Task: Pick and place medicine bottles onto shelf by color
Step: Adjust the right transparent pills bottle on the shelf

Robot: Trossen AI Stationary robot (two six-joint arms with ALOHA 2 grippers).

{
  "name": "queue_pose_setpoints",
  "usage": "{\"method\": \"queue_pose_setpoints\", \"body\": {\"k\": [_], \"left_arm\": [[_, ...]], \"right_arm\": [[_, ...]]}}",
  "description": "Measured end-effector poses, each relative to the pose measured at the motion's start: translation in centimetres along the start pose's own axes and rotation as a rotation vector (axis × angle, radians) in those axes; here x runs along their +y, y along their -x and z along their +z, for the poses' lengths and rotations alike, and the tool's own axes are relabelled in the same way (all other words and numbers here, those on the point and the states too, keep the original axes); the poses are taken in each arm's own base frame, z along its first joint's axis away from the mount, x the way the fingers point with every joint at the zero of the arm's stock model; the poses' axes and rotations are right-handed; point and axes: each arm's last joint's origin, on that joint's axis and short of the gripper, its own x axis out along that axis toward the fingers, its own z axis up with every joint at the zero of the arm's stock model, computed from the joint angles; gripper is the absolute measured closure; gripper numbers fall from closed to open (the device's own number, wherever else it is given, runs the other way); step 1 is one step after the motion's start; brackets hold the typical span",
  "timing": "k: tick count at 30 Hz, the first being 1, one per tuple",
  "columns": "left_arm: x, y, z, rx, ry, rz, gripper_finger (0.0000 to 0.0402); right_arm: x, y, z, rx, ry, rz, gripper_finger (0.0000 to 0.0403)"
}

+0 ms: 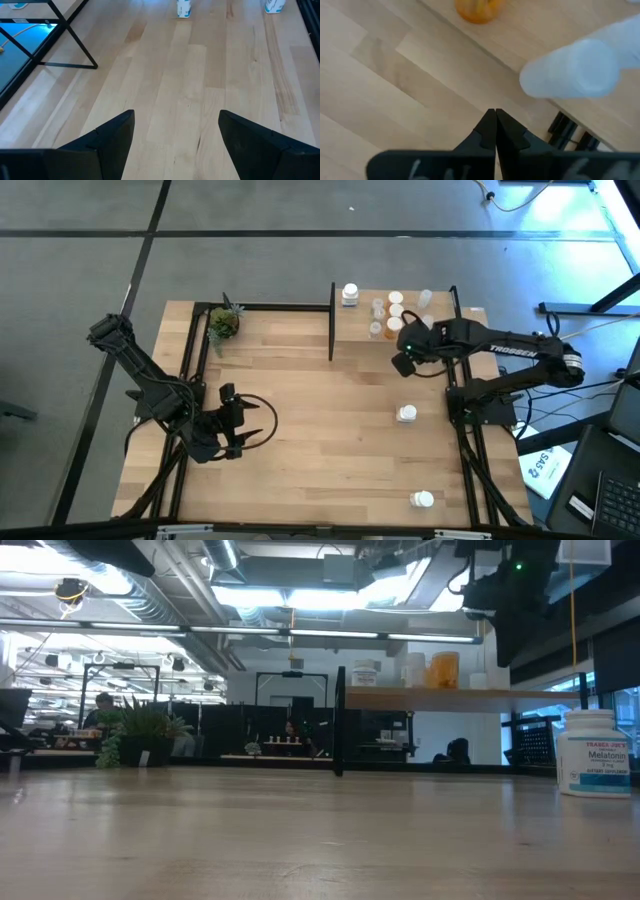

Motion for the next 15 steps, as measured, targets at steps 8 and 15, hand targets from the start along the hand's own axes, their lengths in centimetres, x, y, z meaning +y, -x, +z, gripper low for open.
{"method": "queue_pose_setpoints", "body": {"k": [8,15], "left_arm": [[0.0,0.0,0.0,0.000,0.000,0.000,0.0118],[0.0,0.0,0.0,0.000,0.000,0.000,0.0118]], "right_arm": [[-0.4,-1.3,0.2,-0.028,0.024,-0.049,0.0400],[-0.8,-1.5,0.6,-0.041,0.020,-0.068,0.0400]]}}
